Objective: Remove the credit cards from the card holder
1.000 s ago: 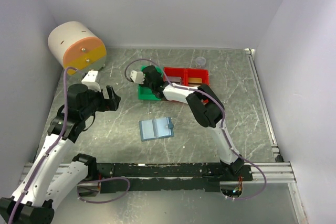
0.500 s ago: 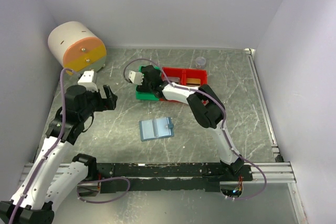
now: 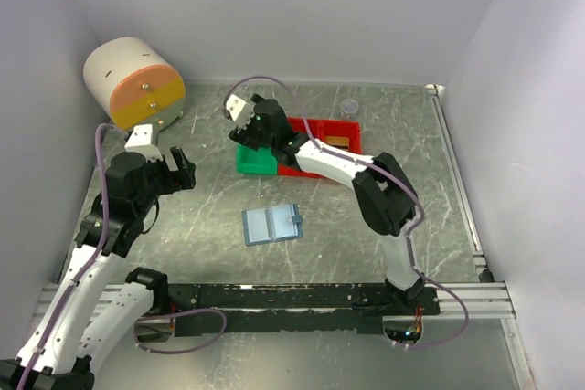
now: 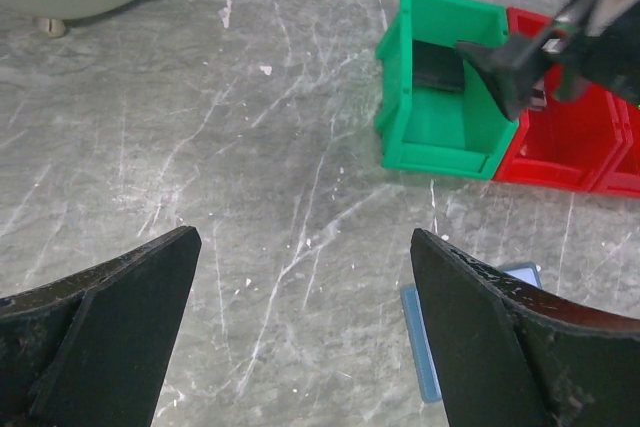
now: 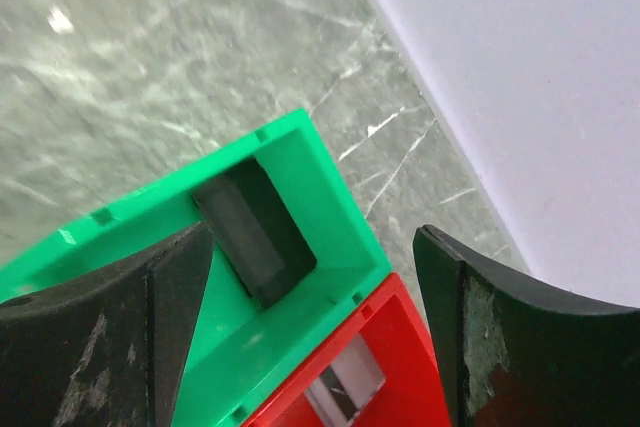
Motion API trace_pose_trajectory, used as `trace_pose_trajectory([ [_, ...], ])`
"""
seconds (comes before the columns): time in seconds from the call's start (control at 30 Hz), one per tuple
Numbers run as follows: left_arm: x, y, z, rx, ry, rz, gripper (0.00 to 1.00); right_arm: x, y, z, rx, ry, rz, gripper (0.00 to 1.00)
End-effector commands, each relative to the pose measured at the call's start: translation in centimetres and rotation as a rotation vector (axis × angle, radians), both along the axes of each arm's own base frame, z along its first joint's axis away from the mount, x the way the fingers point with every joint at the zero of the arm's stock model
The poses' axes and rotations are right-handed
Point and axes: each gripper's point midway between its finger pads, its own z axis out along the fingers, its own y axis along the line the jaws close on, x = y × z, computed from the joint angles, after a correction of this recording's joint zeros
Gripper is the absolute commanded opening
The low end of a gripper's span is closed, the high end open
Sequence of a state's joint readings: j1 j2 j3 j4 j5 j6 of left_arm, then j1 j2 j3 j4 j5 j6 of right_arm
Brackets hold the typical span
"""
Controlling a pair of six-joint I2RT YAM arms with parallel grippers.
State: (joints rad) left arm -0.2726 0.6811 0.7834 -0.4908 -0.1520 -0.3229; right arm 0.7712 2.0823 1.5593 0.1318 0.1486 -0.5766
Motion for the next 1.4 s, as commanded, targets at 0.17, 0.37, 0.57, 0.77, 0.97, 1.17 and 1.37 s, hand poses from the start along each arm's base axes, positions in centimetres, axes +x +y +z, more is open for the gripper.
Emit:
trace_pose_trajectory([
  [0.17, 0.3, 2.2, -0.3, -0.007, 0.021, 0.152, 0.99, -7.8, 1.3, 5.7, 0.515, 0.175, -0.197, 0.86],
  [0.37, 0.2, -0.1, -0.8, -0.13, 0.084, 0.098, 0.99, -12.5, -6.6, 4.0, 0.578, 0.321, -0.444, 0.9],
  [0.57, 1.6, -8.1, -2.5, -0.104, 0.195, 0.023, 0.99, -14.9, -16.9, 1.8, 0.734, 0.466, -0.61, 0.95],
  [0.77, 4.3, -15.7, -1.6, -0.005, 0.233, 0.042, 0.99, -16.7, -21.2, 3.5, 0.764, 0.445, -0.668, 1.0],
  [0.97, 5.5, -20.9, 0.4, -0.081, 0.171, -0.085, 0.99, -20.1, -22.1, 1.6, 0.817, 0.575, -0.725, 1.0],
  [1.17, 3.8, -20.0, -1.3, -0.087, 0.205, -0.121, 0.99, -24.2, -20.5, -1.9, 0.931, 0.825, -0.735, 0.97],
  [1.37, 2.1, -15.8, -4.5, -0.095, 0.264, -0.11, 0.99, -25.5, -18.3, -2.4, 1.054, 0.953, -0.672, 0.87],
])
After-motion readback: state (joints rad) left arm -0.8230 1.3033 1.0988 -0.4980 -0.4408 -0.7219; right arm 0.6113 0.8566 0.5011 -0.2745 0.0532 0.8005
